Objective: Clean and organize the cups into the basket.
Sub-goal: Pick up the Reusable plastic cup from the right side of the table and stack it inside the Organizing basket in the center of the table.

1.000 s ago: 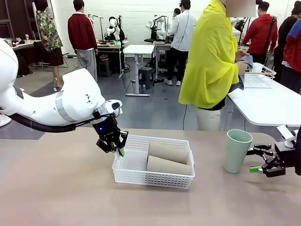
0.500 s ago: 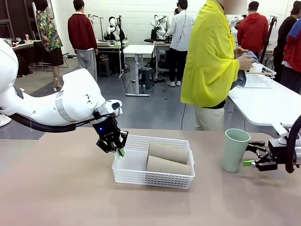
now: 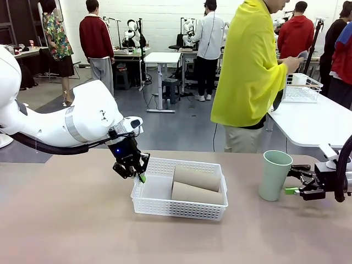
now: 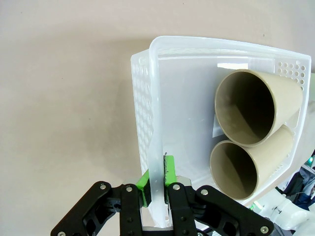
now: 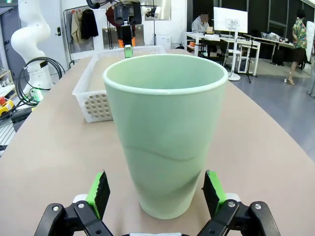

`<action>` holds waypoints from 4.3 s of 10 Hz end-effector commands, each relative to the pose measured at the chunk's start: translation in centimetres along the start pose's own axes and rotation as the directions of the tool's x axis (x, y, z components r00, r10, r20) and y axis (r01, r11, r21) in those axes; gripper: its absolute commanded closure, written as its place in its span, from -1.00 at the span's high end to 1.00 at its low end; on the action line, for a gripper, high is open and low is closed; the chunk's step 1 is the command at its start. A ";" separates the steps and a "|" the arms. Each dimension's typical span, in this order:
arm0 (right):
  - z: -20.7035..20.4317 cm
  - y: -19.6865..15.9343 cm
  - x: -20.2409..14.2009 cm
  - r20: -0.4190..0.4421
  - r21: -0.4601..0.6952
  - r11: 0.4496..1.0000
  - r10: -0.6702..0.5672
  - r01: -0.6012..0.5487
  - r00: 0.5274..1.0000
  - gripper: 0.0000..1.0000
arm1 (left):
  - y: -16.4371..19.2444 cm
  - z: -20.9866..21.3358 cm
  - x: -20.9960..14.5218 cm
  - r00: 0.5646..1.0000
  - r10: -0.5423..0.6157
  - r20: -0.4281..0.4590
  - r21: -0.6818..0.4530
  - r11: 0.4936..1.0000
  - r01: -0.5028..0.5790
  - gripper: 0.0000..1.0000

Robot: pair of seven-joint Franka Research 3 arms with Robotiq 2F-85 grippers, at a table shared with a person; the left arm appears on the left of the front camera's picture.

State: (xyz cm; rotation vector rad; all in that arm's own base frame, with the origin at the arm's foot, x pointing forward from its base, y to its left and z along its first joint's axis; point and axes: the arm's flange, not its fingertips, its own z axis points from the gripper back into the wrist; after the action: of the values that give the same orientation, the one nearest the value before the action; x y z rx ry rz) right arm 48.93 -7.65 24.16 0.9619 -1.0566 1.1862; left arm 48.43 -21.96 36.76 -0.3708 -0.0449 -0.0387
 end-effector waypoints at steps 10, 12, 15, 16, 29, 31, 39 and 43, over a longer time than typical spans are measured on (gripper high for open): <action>-5.0 -3.4 -1.5 -0.082 -0.097 0.995 -0.040 0.031 0.996 1.00 | 0.0 0.1 0.0 1.000 -0.001 -0.003 -0.005 1.000 0.001 -1.00; -5.7 -3.4 -1.1 -0.073 -0.079 0.997 -0.030 0.024 0.997 1.00 | 0.0 0.1 0.0 1.000 -0.001 -0.003 -0.005 1.000 0.001 -1.00; -6.4 -3.5 -0.5 -0.046 -0.062 0.998 -0.015 0.012 0.999 1.00 | 0.0 0.1 0.0 1.000 -0.001 -0.003 -0.005 1.000 0.001 -1.00; -6.9 -3.6 -0.3 -0.026 -0.054 0.998 -0.019 0.018 0.999 1.00 | 0.0 0.1 0.0 1.000 -0.001 -0.003 -0.005 1.000 0.001 -1.00; -9.7 3.7 16.6 -0.273 0.048 0.999 0.024 -0.011 0.962 -1.00 | 0.0 0.1 0.0 1.000 -0.001 -0.003 -0.005 1.000 0.001 -1.00; -11.1 6.0 23.8 -0.381 0.006 0.998 0.057 -0.060 0.923 -1.00 | 0.0 0.1 0.0 1.000 -0.001 -0.003 -0.005 1.000 0.001 -1.00; -26.3 8.6 27.7 -0.852 0.057 0.985 0.132 -0.160 0.507 -1.00 | 0.0 0.1 0.0 1.000 -0.001 -0.003 -0.005 1.000 0.001 -1.00; -31.8 7.8 26.4 -0.902 0.083 0.979 0.154 -0.186 0.404 -1.00 | 0.0 0.1 0.0 1.000 -0.001 -0.003 -0.005 1.000 0.001 -1.00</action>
State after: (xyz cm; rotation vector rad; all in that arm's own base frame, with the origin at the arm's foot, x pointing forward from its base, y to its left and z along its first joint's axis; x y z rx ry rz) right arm 45.53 28.91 42.21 0.0511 -0.2560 1.5793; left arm 48.43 -21.96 36.72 -0.3707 -0.0444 -0.0385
